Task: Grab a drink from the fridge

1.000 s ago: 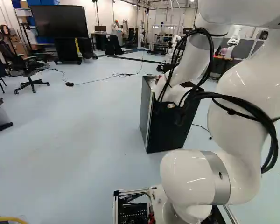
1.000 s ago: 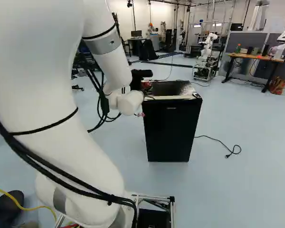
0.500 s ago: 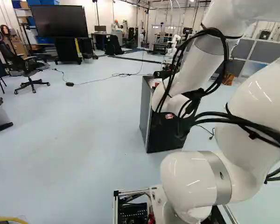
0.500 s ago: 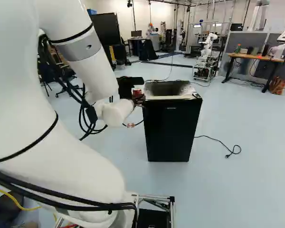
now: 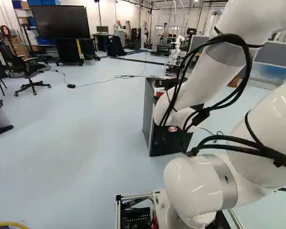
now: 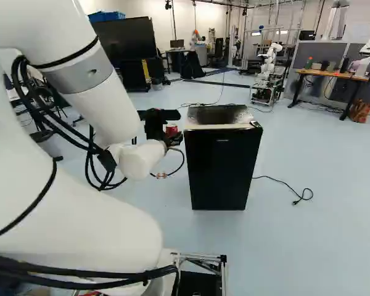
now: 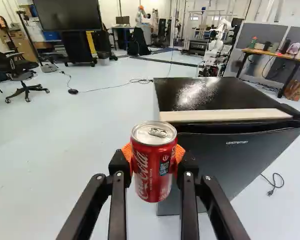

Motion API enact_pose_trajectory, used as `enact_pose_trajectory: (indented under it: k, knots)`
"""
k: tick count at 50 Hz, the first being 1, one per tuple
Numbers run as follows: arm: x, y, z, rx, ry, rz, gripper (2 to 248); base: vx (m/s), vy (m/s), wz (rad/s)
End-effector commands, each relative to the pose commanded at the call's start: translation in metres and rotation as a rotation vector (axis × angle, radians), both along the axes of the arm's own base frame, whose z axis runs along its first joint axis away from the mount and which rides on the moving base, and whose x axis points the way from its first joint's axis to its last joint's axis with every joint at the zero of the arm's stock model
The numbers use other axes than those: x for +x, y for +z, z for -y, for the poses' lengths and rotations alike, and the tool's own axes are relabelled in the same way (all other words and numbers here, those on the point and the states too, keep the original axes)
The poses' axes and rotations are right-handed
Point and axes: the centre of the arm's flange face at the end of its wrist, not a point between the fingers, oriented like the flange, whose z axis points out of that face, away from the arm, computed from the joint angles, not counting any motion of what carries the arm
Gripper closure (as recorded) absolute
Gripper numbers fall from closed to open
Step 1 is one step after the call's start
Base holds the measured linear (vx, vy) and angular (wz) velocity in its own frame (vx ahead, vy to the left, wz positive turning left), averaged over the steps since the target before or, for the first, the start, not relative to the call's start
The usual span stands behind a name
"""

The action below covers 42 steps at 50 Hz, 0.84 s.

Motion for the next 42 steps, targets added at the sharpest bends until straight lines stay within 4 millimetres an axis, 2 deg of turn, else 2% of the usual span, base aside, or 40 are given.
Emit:
enact_pose_trajectory:
  k: [20, 42]
  knots:
    - [-0.018, -0.007, -0.005, 0.004, 0.008, -0.018, 152, 0.0, 0.0, 0.0]
    - [-0.021, -0.008, -0.006, 0.005, 0.009, -0.021, 152, 0.0, 0.0, 0.0]
